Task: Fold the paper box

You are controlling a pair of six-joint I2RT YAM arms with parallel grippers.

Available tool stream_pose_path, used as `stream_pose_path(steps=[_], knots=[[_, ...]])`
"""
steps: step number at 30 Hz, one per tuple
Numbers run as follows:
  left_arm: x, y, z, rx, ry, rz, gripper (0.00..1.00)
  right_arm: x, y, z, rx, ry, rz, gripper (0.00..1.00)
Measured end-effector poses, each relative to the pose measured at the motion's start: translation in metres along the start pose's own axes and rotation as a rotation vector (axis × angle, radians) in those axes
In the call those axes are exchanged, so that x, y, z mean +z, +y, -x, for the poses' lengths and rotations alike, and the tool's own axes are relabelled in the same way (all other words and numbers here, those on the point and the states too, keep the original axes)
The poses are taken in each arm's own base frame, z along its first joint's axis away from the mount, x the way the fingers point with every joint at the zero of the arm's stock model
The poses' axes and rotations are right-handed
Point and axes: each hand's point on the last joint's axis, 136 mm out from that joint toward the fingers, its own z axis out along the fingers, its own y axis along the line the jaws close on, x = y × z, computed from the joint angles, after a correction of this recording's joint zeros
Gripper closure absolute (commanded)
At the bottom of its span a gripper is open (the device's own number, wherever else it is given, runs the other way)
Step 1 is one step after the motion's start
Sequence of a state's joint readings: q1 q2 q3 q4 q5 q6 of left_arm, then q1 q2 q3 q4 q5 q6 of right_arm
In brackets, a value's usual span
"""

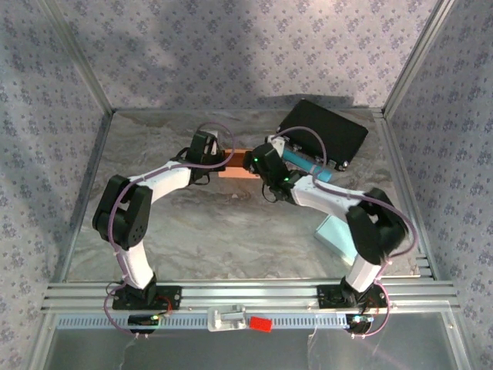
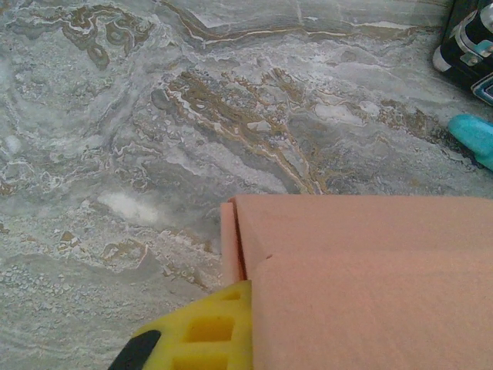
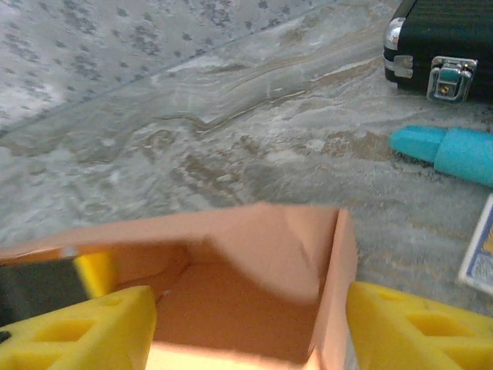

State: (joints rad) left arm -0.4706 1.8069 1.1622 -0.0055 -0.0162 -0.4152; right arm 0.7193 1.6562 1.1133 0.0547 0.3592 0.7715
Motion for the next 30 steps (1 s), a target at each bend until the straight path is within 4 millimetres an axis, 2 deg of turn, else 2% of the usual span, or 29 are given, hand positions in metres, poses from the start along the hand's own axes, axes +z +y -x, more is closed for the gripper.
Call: stream_pose_path(steps=[4,7,9,11,16,18,21,23,26,30], knots=[[0.000,-0.005,-0.002,0.016,0.002,-0.005,1.00,-0.034,0.004,0.004,0.163,0.080,0.036,0.31],[0.000,-0.011,-0.005,0.037,0.004,-0.011,1.00,-0.043,-0.006,0.004,0.281,0.152,0.027,0.32],[0.000,-0.015,-0.007,0.050,0.006,-0.014,1.00,-0.041,-0.018,0.009,0.355,0.195,0.001,0.33],[0.000,-0.018,-0.010,0.065,0.004,-0.016,1.00,-0.034,-0.028,0.025,0.416,0.223,-0.022,0.33],[-0.002,-0.020,-0.016,0.085,-0.035,-0.017,1.00,-0.005,-0.037,0.077,0.512,0.283,-0.022,0.32],[-0.004,-0.021,-0.019,0.088,-0.052,-0.018,1.00,0.007,-0.040,0.083,0.534,0.341,-0.019,0.34],[-0.005,-0.022,-0.023,0.094,-0.076,-0.019,1.00,0.028,-0.044,0.074,0.540,0.475,-0.028,0.35],[-0.006,-0.024,-0.025,0.098,-0.087,-0.021,1.00,0.038,-0.048,0.054,0.536,0.565,-0.045,0.36],[-0.006,-0.026,-0.025,0.102,-0.099,-0.022,0.99,0.040,-0.057,0.016,0.550,0.707,-0.088,0.40],[-0.006,-0.028,-0.027,0.107,-0.104,-0.016,0.97,0.033,-0.061,-0.009,0.560,0.802,-0.109,0.41]])
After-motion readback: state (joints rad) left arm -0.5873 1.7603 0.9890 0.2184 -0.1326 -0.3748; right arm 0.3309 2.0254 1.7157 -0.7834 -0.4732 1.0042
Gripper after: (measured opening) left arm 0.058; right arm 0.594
